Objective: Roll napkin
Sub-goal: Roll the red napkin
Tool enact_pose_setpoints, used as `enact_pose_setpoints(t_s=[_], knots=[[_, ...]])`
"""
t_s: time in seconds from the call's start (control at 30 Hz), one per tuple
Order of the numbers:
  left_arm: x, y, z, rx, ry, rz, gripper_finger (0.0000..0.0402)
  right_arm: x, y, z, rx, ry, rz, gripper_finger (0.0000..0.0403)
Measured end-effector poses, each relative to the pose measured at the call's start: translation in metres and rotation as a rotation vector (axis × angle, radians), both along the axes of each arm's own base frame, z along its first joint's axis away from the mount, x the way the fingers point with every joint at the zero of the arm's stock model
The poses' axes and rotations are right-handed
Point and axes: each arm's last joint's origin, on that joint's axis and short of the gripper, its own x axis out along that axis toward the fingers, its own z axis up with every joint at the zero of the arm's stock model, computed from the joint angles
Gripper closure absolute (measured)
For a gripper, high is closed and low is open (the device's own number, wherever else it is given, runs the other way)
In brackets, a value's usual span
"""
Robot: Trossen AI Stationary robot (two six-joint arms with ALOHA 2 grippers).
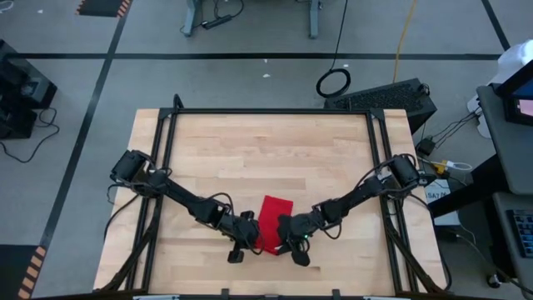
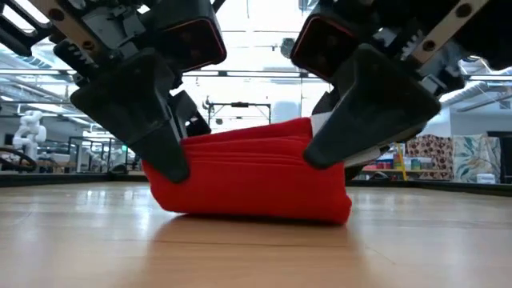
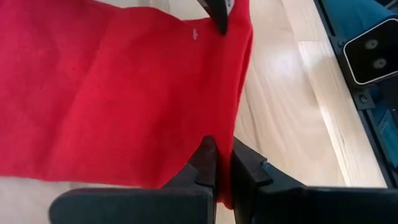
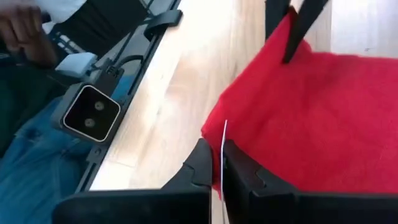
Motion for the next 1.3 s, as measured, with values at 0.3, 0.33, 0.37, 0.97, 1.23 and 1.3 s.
enact_pose_setpoints(t_s=[0.3, 0.33, 0.37, 0.97, 1.23, 1.3], knots=[[-0.001, -0.001, -0.002, -0.006, 0.016, 0.019, 0.0381, -0.012, 0.024, -0.002, -0.229, -0.109, -0.029, 0.0338], [-0.001, -0.001, -0.003, -0.009, 0.026, 0.027, 0.0381, -0.014, 0.027, -0.002, -0.266, -0.119, -0.042, 0.0321], [-0.001, -0.001, -0.003, -0.015, 0.030, 0.036, 0.0381, -0.016, 0.030, -0.003, -0.299, -0.129, -0.065, 0.0303], [0.000, -0.001, -0.002, -0.059, 0.047, 0.107, 0.0381, -0.054, 0.090, -0.035, -0.753, -0.401, -0.292, 0.0145], [0.000, -0.001, -0.002, -0.060, 0.046, 0.107, 0.0381, -0.045, 0.091, -0.038, -0.821, -0.431, -0.290, 0.0157], [0.000, -0.001, -0.002, -0.059, 0.048, 0.107, 0.0381, -0.041, 0.090, -0.036, -0.843, -0.432, -0.279, 0.0168]])
